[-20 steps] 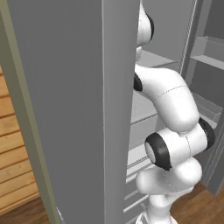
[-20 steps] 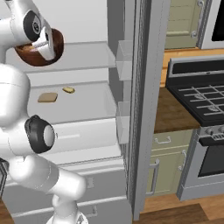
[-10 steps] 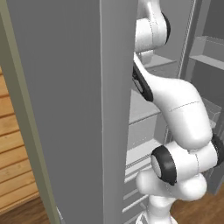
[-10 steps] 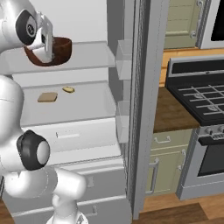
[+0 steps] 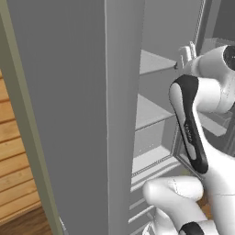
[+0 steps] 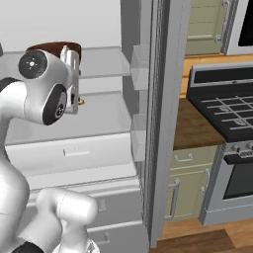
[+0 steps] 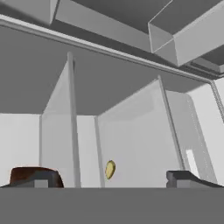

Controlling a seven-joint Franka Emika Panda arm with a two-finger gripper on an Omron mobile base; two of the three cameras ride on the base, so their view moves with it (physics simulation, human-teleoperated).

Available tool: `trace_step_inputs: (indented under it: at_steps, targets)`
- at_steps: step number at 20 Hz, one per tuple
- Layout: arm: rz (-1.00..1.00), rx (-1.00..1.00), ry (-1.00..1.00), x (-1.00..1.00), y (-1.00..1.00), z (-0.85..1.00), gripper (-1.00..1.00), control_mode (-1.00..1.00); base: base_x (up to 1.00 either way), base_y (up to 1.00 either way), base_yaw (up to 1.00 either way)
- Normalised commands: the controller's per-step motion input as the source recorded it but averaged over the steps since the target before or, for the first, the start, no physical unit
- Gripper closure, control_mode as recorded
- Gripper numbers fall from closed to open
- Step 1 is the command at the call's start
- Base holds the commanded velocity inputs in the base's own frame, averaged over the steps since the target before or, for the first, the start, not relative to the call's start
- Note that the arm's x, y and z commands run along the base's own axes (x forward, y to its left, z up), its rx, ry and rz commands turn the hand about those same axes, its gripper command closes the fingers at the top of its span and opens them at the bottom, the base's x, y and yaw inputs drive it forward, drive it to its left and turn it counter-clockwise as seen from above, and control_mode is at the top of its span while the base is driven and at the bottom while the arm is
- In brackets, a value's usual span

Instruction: Pick the chicken drumstick and onion from their plates and place them in the bowl. Then put the bowl in the fridge.

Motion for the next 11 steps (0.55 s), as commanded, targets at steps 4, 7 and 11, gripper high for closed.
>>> trace_step_inputs:
  at_steps: [4, 7, 11]
  targets:
    - [0.0, -0.15, -0.03, -1.0, -0.26, -1.0, -1.0, -1.0, 0.0, 0.0, 0.0]
    - [0.04, -0.08, -0.07, -0.64, 0.07, -0.37, -1.0, -1.0, 0.0, 0.0, 0.0]
    - [0.0, 0.07, -0.08, -0.21, -0.19, 0.0, -1.0, -1.0, 0.0, 0.0, 0.0]
